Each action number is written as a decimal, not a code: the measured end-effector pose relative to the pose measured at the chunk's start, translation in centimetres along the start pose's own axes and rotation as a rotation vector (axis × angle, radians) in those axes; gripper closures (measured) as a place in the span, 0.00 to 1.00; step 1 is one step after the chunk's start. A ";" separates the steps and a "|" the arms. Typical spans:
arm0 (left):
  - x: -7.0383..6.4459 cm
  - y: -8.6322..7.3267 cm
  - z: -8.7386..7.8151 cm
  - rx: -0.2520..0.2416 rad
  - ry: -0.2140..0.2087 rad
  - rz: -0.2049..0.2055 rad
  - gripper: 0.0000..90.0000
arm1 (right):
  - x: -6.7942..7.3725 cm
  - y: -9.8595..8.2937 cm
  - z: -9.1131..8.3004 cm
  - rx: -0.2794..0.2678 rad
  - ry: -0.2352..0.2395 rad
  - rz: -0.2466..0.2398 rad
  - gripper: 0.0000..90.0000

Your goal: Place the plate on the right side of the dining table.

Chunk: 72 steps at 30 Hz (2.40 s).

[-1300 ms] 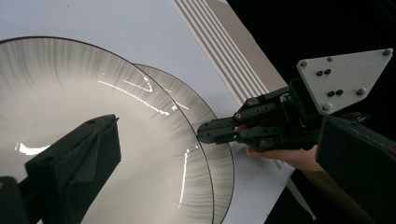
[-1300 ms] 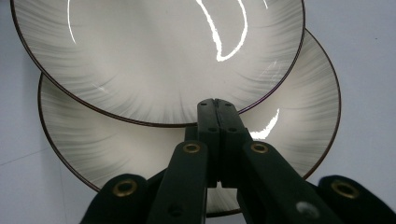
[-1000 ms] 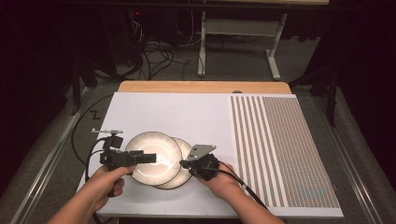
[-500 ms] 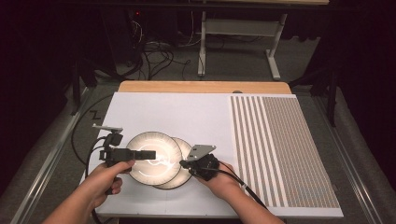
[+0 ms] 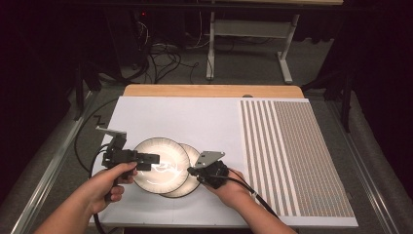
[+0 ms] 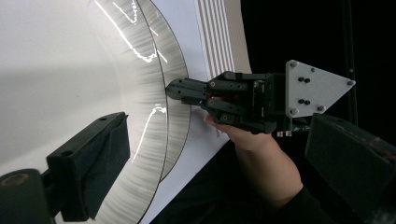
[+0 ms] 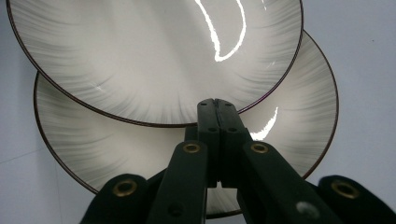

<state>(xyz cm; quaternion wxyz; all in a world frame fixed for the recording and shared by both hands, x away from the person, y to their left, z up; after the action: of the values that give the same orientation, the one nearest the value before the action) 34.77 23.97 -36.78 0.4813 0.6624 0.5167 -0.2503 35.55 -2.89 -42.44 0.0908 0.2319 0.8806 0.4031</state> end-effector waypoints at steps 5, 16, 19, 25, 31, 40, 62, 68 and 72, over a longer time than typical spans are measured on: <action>0.3 0.0 -0.5 -0.005 0.003 -0.011 0.07 | 0.0 0.0 0.0 0.000 -0.002 -0.003 1.00; 0.8 0.2 -3.6 -0.030 0.025 -0.033 0.07 | -0.1 0.0 0.0 0.006 -0.004 -0.002 1.00; 1.6 0.0 -5.3 -0.048 0.043 -0.062 0.07 | -0.1 0.0 0.1 0.007 -0.007 -0.006 1.00; 2.5 -0.2 -7.0 -0.068 0.062 -0.077 0.08 | -0.1 0.0 0.3 0.007 -0.003 -0.007 1.00; 3.6 -0.1 -7.8 -0.078 0.085 -0.098 0.09 | -0.1 0.0 0.3 0.012 -0.004 -0.011 1.00; 5.0 -0.2 -6.4 -0.014 0.105 -0.103 0.12 | 0.0 0.0 0.3 0.013 -0.006 -0.008 1.00; 6.1 0.5 -4.0 0.044 0.138 -0.115 0.31 | 0.0 0.1 0.3 0.016 -0.010 -0.011 1.00; 6.4 0.5 -3.5 0.071 0.142 -0.117 0.45 | 0.0 0.1 0.3 0.017 -0.012 -0.012 1.00; 6.5 0.6 -3.0 0.091 0.133 -0.127 0.53 | 0.0 0.1 0.3 0.016 -0.011 -0.011 1.00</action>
<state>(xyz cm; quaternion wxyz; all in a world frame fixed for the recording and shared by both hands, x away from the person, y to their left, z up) 37.10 29.53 -40.74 0.3984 0.6647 0.5766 -0.2589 35.74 -2.60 -42.58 0.0962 0.2299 0.8846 0.3942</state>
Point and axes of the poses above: each handheld gripper's, and its own axes: z roughly forward along the jaws, y roughly out of its top, x roughly to its left, the point moved 2 cm from there along z, roughly forward along the jaws, and after that the axes turned 9 degrees about z, right-handed, at the moved point
